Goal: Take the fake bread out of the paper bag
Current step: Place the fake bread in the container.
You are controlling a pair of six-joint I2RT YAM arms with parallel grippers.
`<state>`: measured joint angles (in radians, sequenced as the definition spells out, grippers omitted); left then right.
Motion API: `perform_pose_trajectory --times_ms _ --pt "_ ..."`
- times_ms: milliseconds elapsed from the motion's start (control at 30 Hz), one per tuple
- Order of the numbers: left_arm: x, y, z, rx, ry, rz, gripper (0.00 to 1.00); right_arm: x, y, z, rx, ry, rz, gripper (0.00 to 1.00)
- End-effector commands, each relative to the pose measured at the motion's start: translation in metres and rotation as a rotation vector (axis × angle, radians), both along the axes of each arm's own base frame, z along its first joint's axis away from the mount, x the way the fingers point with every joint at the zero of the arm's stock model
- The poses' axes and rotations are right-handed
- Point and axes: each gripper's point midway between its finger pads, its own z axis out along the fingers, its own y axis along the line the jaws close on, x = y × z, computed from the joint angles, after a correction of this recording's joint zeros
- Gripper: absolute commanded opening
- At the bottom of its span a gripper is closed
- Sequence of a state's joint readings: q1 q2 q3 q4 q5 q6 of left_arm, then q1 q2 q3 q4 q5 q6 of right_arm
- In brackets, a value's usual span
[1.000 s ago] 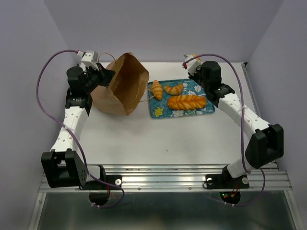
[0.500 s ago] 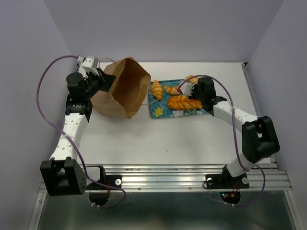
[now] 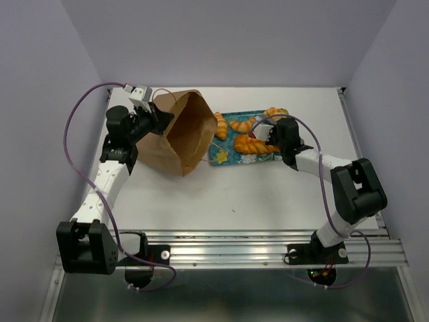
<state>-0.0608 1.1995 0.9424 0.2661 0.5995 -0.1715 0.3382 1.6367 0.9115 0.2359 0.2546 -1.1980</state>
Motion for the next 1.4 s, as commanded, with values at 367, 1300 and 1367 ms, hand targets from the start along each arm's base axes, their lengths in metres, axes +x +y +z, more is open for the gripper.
perform_pose_trajectory --times_ms 367,1300,1367 --pt "0.007 -0.006 0.018 0.021 -0.090 -0.009 0.00 0.010 -0.007 0.001 0.019 -0.101 -0.026 0.21" --pt "0.023 -0.007 0.016 0.049 -0.083 -0.015 0.00 0.005 0.018 0.048 0.244 -0.039 0.002 0.47" --pt "0.025 -0.007 0.016 0.051 -0.083 -0.016 0.00 0.004 0.021 0.055 0.261 -0.036 0.015 0.47"
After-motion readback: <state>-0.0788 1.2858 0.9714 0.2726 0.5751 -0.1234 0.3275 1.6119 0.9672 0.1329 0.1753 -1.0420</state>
